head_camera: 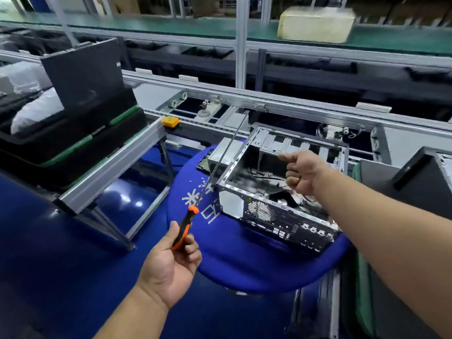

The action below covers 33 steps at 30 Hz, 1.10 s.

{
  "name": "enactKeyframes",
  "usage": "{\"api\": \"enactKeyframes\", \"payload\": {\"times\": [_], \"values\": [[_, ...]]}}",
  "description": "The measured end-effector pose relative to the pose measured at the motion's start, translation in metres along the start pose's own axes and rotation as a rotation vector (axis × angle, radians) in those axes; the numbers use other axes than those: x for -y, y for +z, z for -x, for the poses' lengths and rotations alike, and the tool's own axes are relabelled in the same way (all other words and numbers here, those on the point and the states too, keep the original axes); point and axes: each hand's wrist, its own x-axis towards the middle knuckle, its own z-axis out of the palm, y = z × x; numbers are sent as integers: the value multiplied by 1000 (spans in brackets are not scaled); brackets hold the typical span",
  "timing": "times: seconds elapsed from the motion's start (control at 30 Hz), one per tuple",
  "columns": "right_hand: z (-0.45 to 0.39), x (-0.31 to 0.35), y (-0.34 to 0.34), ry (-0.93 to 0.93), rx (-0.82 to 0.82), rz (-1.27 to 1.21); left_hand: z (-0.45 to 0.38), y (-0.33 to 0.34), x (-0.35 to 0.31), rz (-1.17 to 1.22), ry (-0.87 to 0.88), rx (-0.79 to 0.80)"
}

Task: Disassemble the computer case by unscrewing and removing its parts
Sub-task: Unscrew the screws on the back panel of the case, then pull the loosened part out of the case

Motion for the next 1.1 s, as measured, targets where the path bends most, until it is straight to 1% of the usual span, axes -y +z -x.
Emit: {"api": "enactKeyframes", "payload": {"times": [0.07,0.13,0.17,0.2,0.3,0.37,0.47,0.53,0.63,0.73,0.8,0.83,0.93,1.1], "values": [[-18,0,-18,-59,-108,359,-12,7,1,1,-31,10],[-37,-5,-35,-124,-176,791,-24,15,1,-6,-65,25],[-47,-10,-41,-162,-168,993,-31,19,1,-14,-83,34],[-57,-14,-45,-182,-141,1144,-37,24,1,-25,-95,44],[-84,-31,-52,-116,-69,1402,-54,42,-5,-69,-119,101],[-98,-39,-53,-81,-68,1568,-66,56,-12,-72,-127,133],[-118,-45,-54,-43,-123,1629,-88,72,-27,-67,-106,175],[-131,-45,-54,-44,-123,1644,-101,79,-34,-72,-97,198],[-147,-45,-56,-42,-80,1671,-118,82,-35,-60,-89,201],[-158,-46,-60,18,40,1764,-133,86,-32,-39,-83,185],[-161,-45,-61,2,33,1748,-142,90,-31,-49,-85,201],[-161,-44,-60,-33,2,1713,-146,92,-32,-55,-86,219],[-145,-32,-56,-221,-193,1608,-158,98,-37,-69,-96,272],[-96,6,-50,-579,-325,1519,-177,106,-54,-204,-77,397]]}}
